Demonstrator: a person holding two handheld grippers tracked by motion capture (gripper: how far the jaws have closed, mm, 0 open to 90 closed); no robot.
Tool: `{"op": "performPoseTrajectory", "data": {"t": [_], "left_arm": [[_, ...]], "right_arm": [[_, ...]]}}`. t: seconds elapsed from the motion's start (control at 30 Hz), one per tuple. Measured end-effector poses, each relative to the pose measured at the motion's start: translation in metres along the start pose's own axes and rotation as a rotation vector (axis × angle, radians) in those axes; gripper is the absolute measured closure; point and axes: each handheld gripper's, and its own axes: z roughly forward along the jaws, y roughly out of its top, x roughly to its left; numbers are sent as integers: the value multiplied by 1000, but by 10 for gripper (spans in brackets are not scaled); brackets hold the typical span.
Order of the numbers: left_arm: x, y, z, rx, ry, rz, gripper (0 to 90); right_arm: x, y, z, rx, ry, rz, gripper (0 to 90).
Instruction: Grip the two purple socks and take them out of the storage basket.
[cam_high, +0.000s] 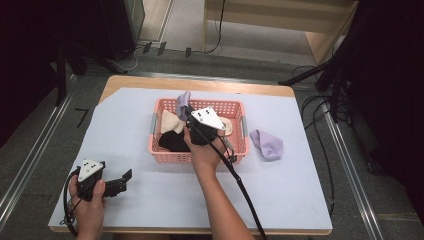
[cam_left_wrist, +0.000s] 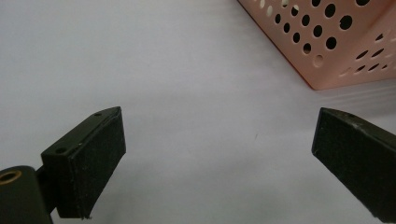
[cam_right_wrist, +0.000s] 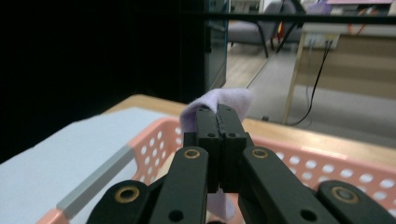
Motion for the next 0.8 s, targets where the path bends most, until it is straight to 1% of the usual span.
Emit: {"op": "performPoseTrajectory", "data": {"t": [0.17,0.23,0.27,0.3,0.4,0.43,0.5,0.6,0.63,0.67,0.7,0.73,0.77,0.8], "left_arm": [[0,0,0,0,-1,1,37],[0,0,0,0,-2,-2,37],[0,0,0,-2,-1,-4,37],[0,0,0,-2,0,-4,37],[0,0,0,-3,1,-4,37],[0,0,0,-2,2,-3,37],[0,0,0,-4,3,-3,37],[0,0,0,-4,3,-4,37],[0,0,0,-3,2,-2,37],[0,0,0,-3,2,-2,37],[0,0,0,-2,2,-2,37],[-1,0,0,-2,2,-4,37],[-1,0,0,-2,3,-5,37],[-1,0,1,-5,2,-5,37]], "right_arm": [[-5,7,-6,-55,-9,-8,900],[-9,10,-10,-90,-15,-10,900],[-9,10,-10,-90,-15,-10,900],[-10,11,-11,-104,-24,-19,900],[-16,16,-16,-141,-43,-35,900],[-21,19,-19,-155,-47,-33,900],[-23,20,-21,-161,-54,-31,900],[-34,25,-27,-184,-73,-30,900],[-43,27,-33,-199,-96,-28,900],[-46,28,-35,-201,-103,-23,900],[-46,28,-35,-201,-103,-23,900],[-50,29,-38,-205,-113,-19,900],[-61,31,-44,-214,-136,-22,900],[-61,31,-44,-214,-136,-22,900]]}}
